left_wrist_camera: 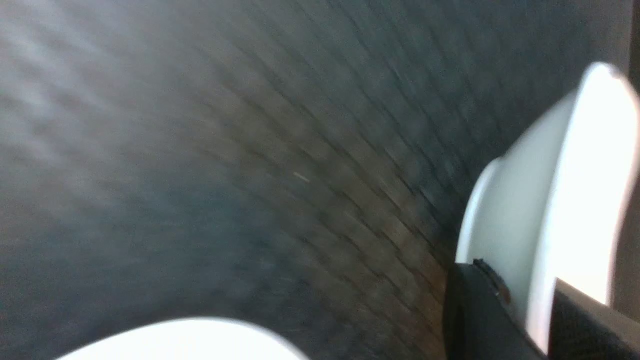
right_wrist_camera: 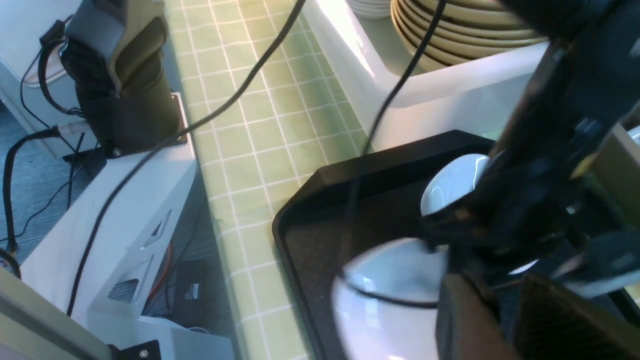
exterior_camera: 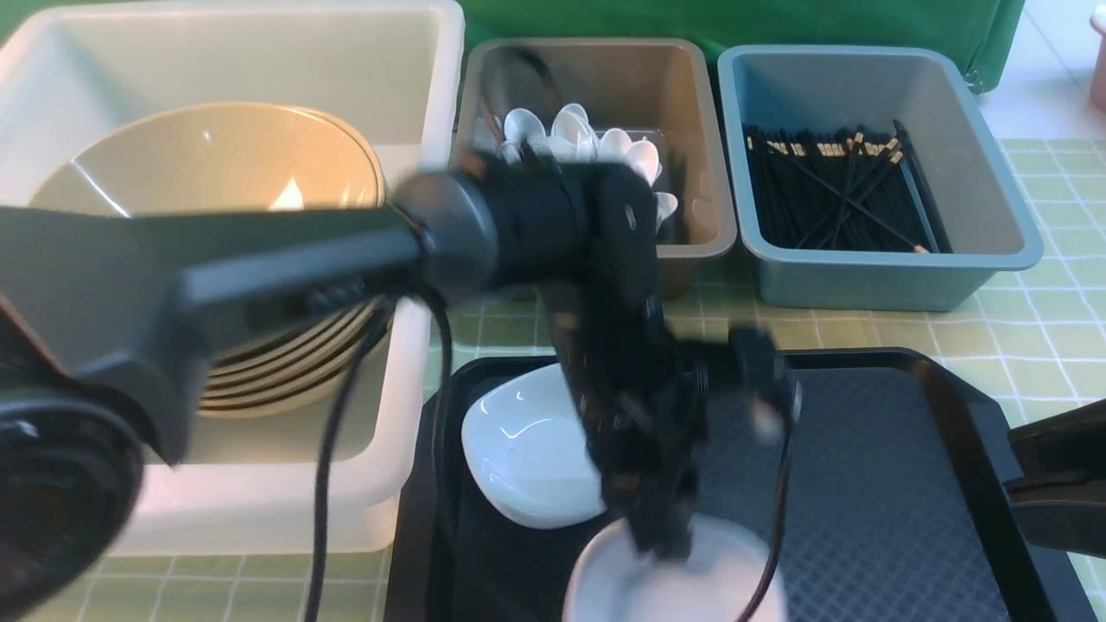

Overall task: On green table put chopsticks spoon bowls plates into blue grey white boxes.
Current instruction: 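Grasp the small white bowl on the black tray by its rim with the left gripper, then place the white bowl into the white bin with the other dishes with the left gripper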

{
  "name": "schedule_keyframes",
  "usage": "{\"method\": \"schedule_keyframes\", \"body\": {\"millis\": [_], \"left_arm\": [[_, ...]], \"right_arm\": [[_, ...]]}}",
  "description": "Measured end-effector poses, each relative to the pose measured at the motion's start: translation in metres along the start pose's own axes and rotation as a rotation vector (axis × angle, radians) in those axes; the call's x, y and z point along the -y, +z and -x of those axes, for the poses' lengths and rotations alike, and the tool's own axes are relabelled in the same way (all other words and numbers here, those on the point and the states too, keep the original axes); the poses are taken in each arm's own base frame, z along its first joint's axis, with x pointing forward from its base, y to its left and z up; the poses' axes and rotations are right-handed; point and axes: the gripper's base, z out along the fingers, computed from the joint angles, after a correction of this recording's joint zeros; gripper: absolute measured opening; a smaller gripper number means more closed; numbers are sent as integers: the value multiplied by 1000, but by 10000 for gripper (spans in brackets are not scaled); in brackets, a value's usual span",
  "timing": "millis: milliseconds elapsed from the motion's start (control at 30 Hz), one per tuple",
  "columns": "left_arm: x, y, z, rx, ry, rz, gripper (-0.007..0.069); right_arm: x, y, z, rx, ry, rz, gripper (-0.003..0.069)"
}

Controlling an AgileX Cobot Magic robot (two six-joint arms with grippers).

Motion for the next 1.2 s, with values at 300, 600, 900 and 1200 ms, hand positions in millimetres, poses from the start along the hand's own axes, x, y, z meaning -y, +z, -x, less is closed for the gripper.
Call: {"method": "schedule_keyframes", "body": {"millis": [300, 600, 900, 1200], "left_arm": [[-30, -68, -14, 288, -342, 23, 15], [-30, -182, -80, 602, -652, 155, 15], [50, -267, -219, 751, -1084, 512, 15], [116, -254, -331, 1033, -1580, 770, 15]], "right_arm": [[0, 0, 0, -3, 0, 3, 168], [0, 0, 2, 19, 5, -4, 177], [4, 0, 7, 82, 12, -46, 183], [4, 0, 8, 89, 13, -48, 190]]}}
